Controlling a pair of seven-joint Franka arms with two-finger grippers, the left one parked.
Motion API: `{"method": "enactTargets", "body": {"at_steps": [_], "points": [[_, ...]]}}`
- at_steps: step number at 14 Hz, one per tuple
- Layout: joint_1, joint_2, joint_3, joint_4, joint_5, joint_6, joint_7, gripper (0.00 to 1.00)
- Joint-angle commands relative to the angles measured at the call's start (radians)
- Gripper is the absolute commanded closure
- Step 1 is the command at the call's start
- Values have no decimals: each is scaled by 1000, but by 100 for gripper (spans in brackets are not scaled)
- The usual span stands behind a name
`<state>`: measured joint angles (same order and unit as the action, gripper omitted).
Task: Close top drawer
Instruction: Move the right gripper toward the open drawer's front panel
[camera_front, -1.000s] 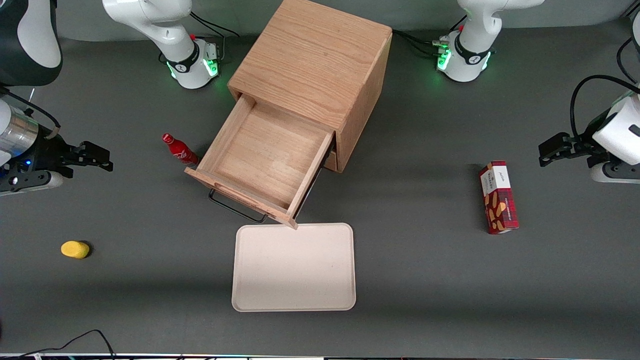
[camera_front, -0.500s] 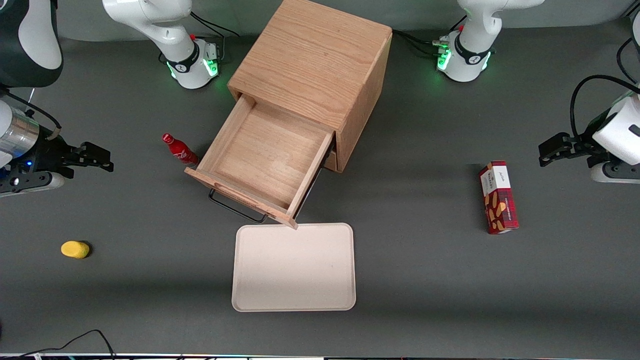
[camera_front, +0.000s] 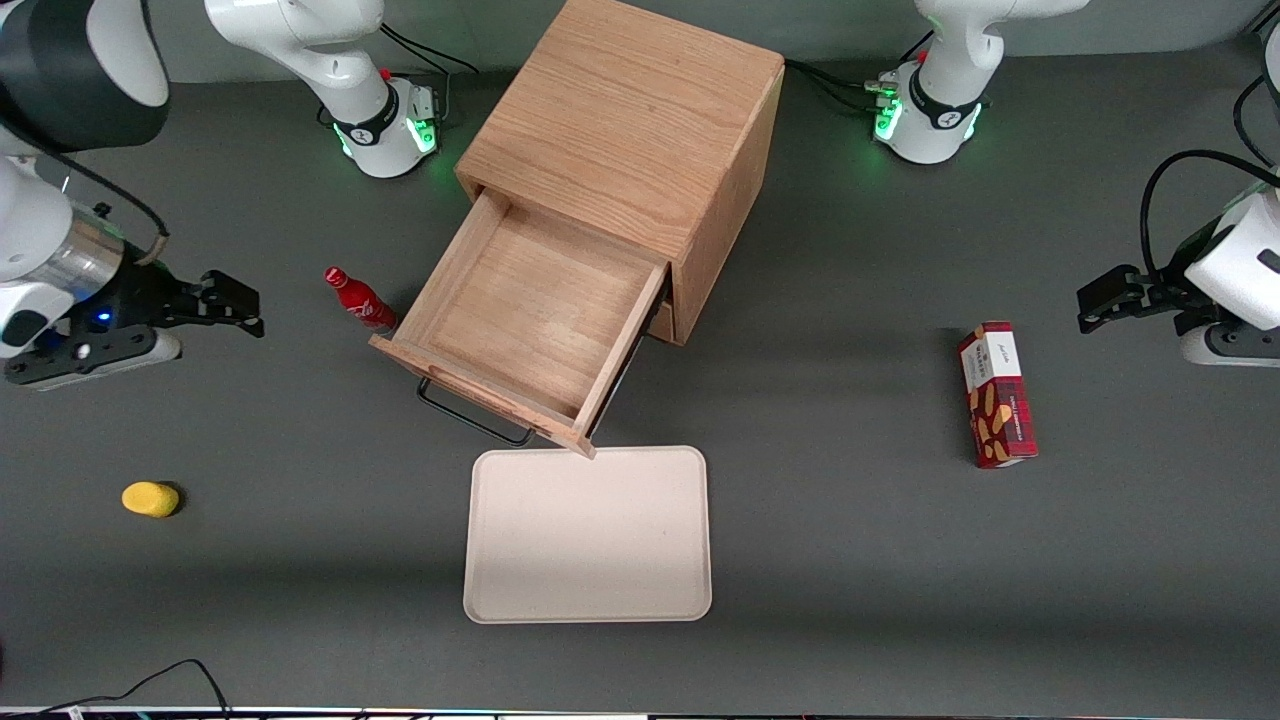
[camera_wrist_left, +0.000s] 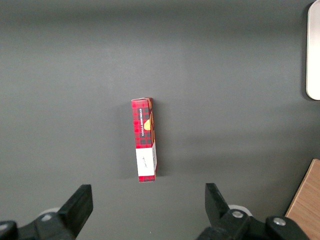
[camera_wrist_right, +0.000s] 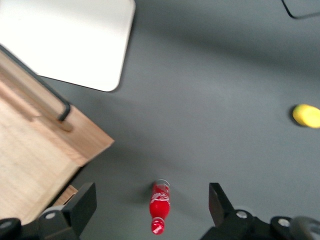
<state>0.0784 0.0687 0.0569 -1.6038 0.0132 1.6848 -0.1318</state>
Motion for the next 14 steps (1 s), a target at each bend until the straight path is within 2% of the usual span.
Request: {"method": "enactTargets", "body": {"at_steps": [1,3,6,9,12,14], "points": [[41,31,37,50,4,-8,-14,0],[92,43,38,59,31,-7,-17,0],[176,100,37,134,36,-7,-66,0],[187,117,37,148,37,-2,-75,0],[175,164,34,165,39,10,-213,0],[170,194,18,180,126,44,-294,0]]}}
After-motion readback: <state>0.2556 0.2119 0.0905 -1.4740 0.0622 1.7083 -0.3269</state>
